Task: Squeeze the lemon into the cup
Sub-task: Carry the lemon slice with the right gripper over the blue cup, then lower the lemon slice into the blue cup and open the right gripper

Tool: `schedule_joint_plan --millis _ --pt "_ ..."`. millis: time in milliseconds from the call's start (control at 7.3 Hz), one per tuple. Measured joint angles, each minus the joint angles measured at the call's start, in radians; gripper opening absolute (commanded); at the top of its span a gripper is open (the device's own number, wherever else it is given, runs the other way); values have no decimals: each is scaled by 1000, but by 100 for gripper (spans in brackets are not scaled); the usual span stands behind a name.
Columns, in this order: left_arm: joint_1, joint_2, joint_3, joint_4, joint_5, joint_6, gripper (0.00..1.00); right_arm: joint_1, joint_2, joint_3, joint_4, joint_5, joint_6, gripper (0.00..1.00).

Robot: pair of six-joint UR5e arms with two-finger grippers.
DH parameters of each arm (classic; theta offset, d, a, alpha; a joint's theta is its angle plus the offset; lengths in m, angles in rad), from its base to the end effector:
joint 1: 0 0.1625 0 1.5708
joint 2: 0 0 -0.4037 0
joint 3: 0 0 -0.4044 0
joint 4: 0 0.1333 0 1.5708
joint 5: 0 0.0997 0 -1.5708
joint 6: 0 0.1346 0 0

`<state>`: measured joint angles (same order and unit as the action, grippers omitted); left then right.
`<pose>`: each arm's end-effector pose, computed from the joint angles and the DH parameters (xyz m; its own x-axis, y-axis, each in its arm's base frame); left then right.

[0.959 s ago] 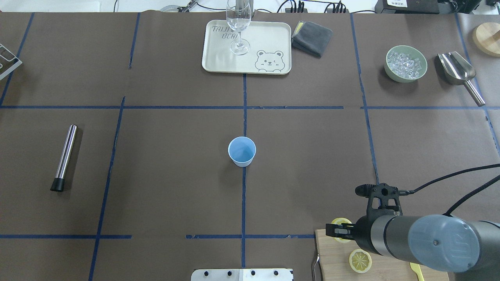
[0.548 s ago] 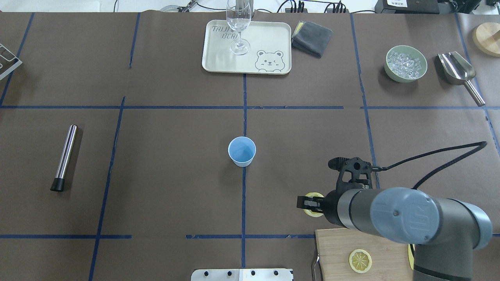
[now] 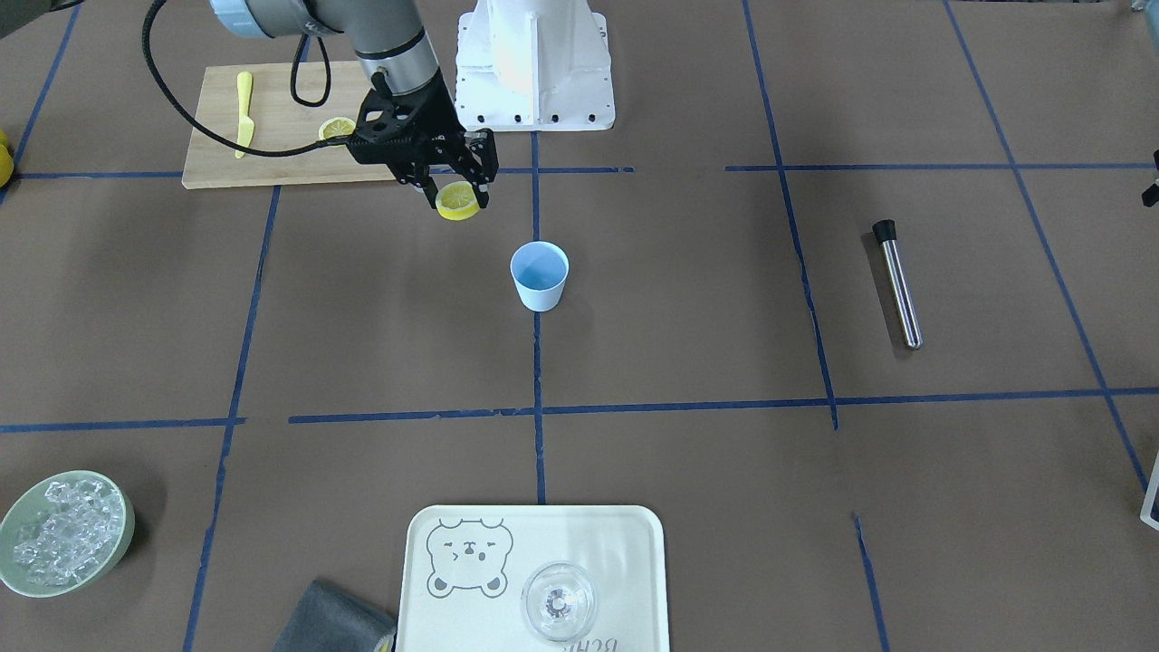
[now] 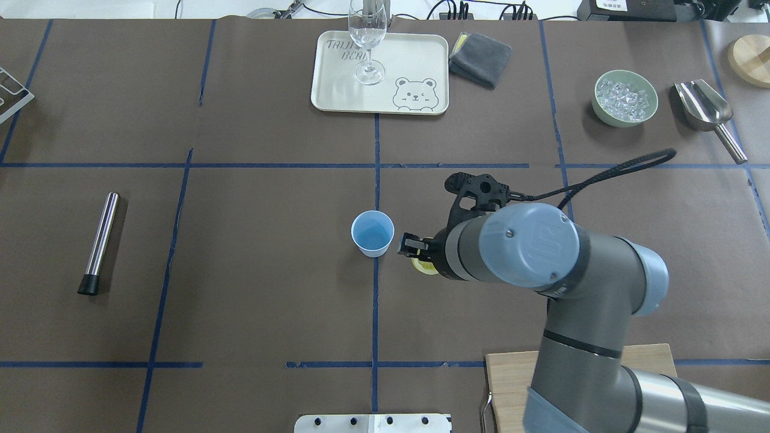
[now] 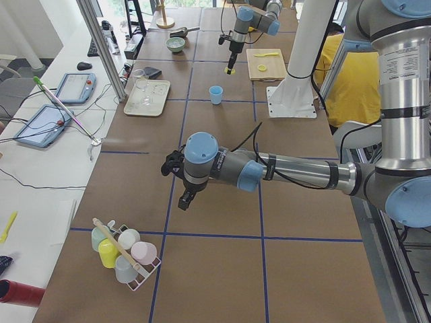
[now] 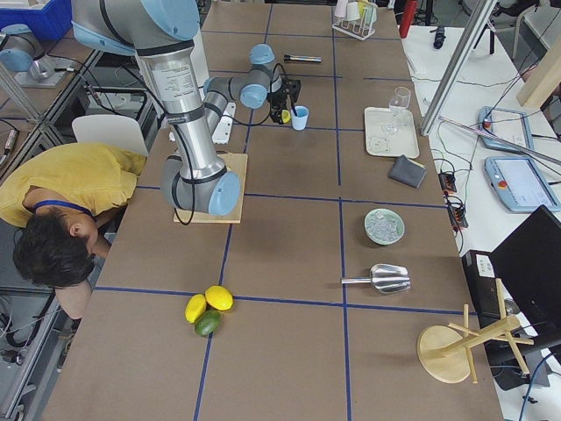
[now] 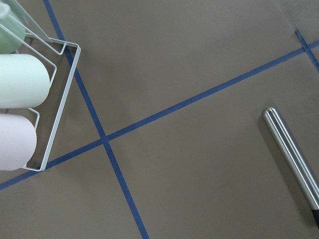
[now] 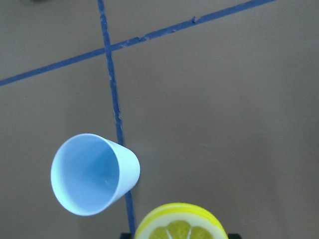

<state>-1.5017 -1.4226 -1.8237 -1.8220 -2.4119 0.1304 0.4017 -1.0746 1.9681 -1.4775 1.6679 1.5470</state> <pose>-0.0006 -0.4685 0.5689 0.6332 0.4241 -0.6474 -0.1483 0.8875 0.4363 -0.5166 -0.3501 0.1931 0.5148 0.1930 0.8353 -0.3025 0.9525 -0.0336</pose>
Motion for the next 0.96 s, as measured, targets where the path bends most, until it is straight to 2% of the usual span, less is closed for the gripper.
schedule_joint_plan --millis 548,959 --pt "0 5 -3 0 -4 0 100 42 215 -224 -3 6 4 71" --pt "0 5 -3 0 -4 0 100 45 246 -276 -2 7 2 71"
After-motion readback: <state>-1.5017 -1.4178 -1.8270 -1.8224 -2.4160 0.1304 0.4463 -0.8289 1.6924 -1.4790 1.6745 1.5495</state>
